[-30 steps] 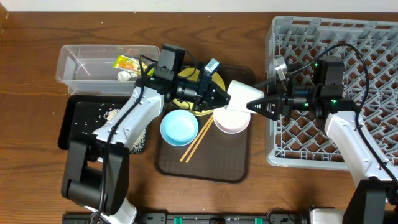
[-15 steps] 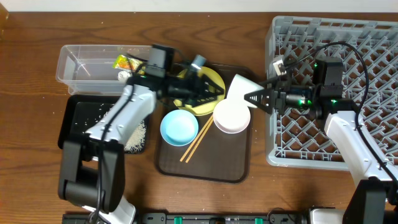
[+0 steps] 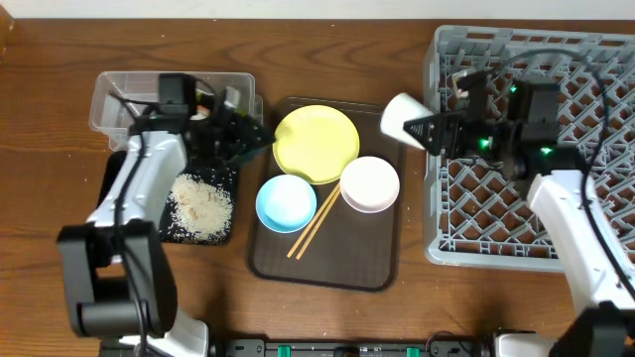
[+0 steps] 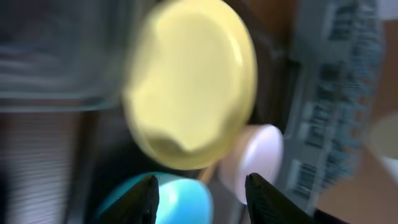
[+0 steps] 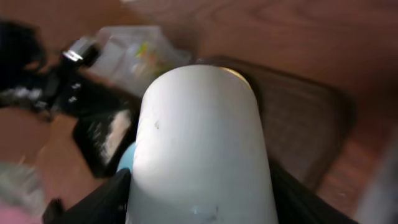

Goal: Sort waste into correct bins and load items into the dishwasher rack
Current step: 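Carry the cup with right gripper and place it upright in the rack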

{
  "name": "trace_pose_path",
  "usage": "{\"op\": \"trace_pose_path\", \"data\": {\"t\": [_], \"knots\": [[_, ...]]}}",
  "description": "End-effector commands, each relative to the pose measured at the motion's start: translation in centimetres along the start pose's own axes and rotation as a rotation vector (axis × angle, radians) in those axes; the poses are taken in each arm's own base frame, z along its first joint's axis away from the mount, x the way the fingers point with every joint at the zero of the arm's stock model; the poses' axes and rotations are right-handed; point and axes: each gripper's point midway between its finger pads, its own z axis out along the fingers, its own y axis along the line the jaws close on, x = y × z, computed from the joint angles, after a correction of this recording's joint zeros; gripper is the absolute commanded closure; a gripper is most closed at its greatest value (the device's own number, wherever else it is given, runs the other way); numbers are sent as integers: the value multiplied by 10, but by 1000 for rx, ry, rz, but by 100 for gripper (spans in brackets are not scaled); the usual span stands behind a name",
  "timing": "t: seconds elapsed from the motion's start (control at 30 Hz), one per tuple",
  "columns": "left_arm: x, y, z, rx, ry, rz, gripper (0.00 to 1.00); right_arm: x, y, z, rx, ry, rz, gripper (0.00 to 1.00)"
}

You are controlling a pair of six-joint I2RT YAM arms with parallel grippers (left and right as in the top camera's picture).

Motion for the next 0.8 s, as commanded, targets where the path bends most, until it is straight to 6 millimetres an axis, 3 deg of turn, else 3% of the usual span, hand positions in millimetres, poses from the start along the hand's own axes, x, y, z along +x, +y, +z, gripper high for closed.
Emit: {"op": "trace_pose_path", "data": {"t": [0.0,0.17,0.27,0.57,0.77], "knots": [[-20,25,-34,-198,-139,95,52,-27,-17,-28,238,-56,12,99],[-34,36,-67,-310,-251,97,51,-22,-41,-66,515,9,84,99],[-37,36,-76,-336,-282,104,51,-15,-55,-96,679,43,151,99],[-25,39,-76,-345,-243,73,51,36,-100,-183,1040,177,391,99],[-19,41,-75,-351,-222,60,51,54,-118,-217,1120,194,506,99]]}}
